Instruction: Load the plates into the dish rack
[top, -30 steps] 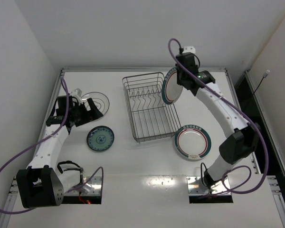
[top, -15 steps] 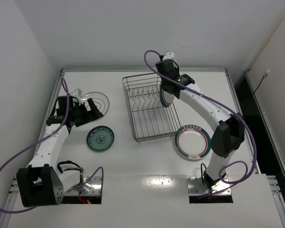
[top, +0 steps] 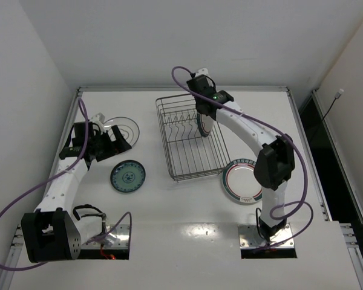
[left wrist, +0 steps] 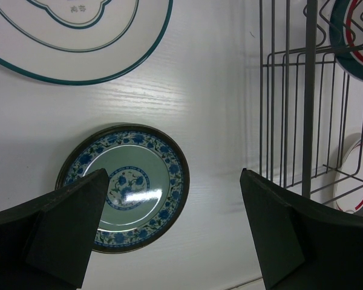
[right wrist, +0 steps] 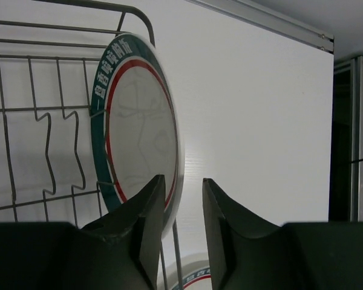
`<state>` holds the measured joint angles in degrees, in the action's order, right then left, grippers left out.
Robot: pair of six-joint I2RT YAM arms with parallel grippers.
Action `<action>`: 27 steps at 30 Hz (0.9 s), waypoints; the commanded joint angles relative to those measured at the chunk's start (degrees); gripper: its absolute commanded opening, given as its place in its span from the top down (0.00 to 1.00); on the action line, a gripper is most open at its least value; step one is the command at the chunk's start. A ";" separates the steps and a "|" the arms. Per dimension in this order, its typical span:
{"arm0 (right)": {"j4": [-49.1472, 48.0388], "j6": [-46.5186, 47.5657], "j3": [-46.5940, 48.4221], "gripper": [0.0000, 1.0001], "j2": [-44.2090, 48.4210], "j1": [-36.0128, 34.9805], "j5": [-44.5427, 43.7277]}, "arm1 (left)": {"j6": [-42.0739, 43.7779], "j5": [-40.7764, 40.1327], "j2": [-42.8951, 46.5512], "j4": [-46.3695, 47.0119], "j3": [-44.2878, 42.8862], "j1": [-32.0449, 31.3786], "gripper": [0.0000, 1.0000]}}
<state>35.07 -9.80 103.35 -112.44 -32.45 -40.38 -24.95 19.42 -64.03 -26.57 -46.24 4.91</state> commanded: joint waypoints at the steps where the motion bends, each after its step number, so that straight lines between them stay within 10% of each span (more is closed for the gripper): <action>1: 4.38 -3.02 5.54 0.71 0.56 -0.16 1.01 | 0.78 -0.26 0.05 0.46 -1.49 -0.25 0.12; 9: 13.27 -11.90 -0.58 0.40 15.45 7.03 2.81 | 0.78 -0.26 0.05 0.46 -1.49 -0.25 0.12; 17: 9.76 -16.31 -35.21 0.40 30.00 44.80 50.16 | 0.78 -0.26 0.05 0.46 -1.49 -0.25 0.12; 27: 7.30 -17.09 -57.88 0.40 29.47 56.96 58.40 | 0.78 -0.35 -0.04 0.46 -1.49 -0.25 0.12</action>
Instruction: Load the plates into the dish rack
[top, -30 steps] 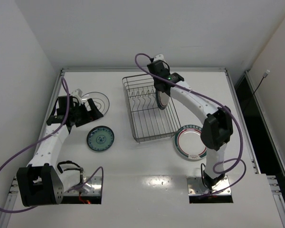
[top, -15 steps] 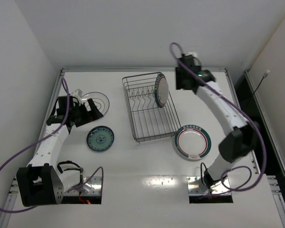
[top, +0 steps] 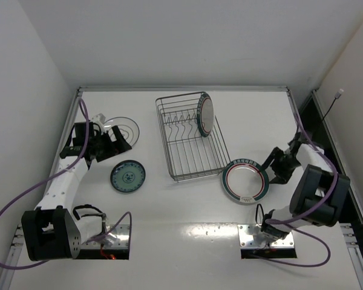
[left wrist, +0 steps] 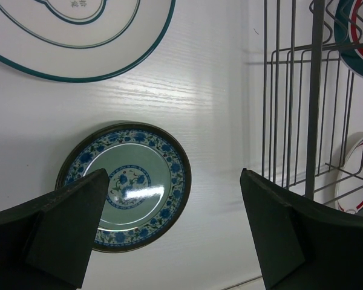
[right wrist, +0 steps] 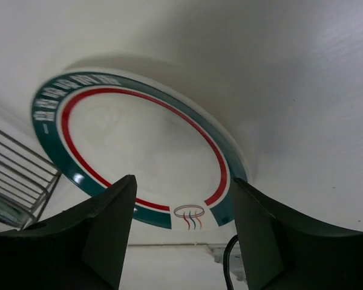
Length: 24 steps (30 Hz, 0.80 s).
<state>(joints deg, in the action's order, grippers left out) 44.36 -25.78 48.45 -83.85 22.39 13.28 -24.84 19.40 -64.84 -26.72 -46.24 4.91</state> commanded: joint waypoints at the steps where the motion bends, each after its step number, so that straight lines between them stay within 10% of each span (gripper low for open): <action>1: -2.00 -1.11 -4.40 0.40 0.28 2.65 5.78 | 0.67 -0.33 0.77 0.62 -1.49 -0.25 0.12; 24: -10.34 0.91 -9.69 0.44 -8.78 8.37 16.86 | 0.67 -0.85 0.77 0.62 -1.49 -0.25 0.12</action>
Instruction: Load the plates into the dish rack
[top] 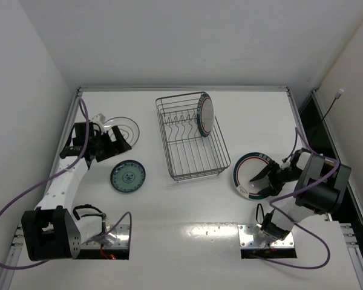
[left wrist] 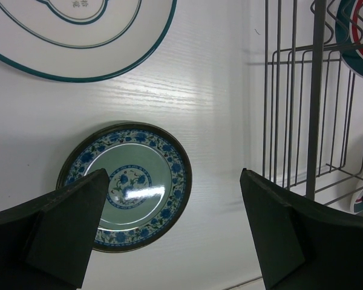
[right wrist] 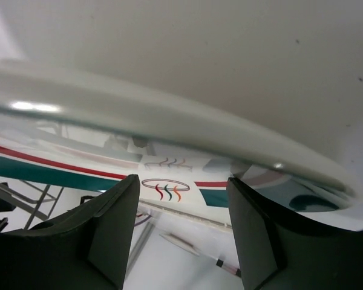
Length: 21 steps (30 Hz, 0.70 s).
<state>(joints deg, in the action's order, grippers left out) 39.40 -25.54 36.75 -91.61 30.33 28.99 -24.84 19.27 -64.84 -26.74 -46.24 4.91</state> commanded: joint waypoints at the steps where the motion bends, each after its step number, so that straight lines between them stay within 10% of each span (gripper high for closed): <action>1: -5.38 0.67 2.62 0.44 -1.55 0.44 1.68 | 0.67 -0.72 0.77 0.64 -1.49 -0.25 0.12; 12: -4.59 0.05 10.61 0.44 -2.87 -0.71 4.93 | 0.67 -0.72 0.24 0.64 -1.49 -0.25 0.12; 21: 1.37 1.19 11.15 0.44 8.19 0.35 -9.46 | 0.67 -0.72 0.24 0.64 -1.49 -0.25 0.12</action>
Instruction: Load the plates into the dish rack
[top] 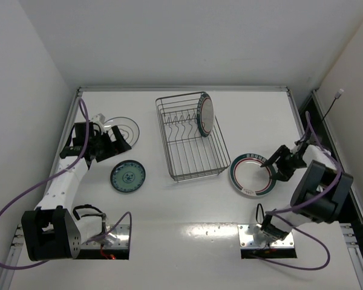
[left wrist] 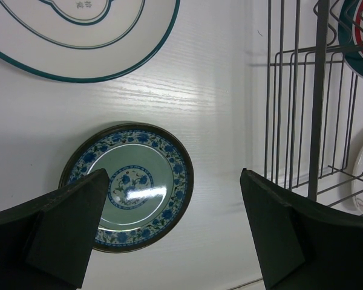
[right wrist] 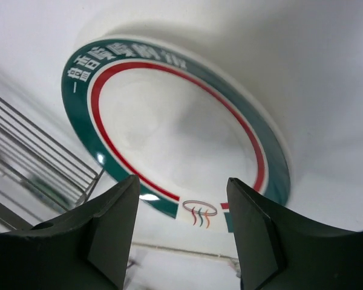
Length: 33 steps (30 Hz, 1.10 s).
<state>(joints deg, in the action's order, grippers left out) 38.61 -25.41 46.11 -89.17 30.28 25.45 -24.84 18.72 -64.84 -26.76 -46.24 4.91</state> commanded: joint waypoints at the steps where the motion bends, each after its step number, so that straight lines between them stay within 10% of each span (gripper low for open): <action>1: 2.78 1.06 1.79 0.44 6.37 0.39 -7.59 | 0.67 -0.18 0.24 0.66 -1.49 -0.25 0.12; 7: 3.67 -0.78 1.79 0.44 6.38 2.75 -16.31 | 0.67 -0.18 0.24 0.13 -1.49 -0.25 0.12; 21: -4.15 -0.78 -4.26 0.48 -5.93 7.25 0.46 | 0.67 -0.18 0.24 0.13 -1.49 -0.25 0.12; 29: -8.82 -1.31 -7.43 1.00 -9.71 7.25 6.80 | 0.67 -0.18 0.24 0.13 -1.49 -0.25 0.12; 33: -9.43 -1.31 -6.91 1.00 -8.75 7.25 10.05 | 0.67 -0.70 0.24 0.13 -1.49 -0.25 0.12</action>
<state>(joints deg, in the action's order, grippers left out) 32.25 -25.76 39.64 -97.56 37.54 37.52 -24.82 18.50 -64.84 -27.40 -46.24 4.91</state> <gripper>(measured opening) 0.070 0.883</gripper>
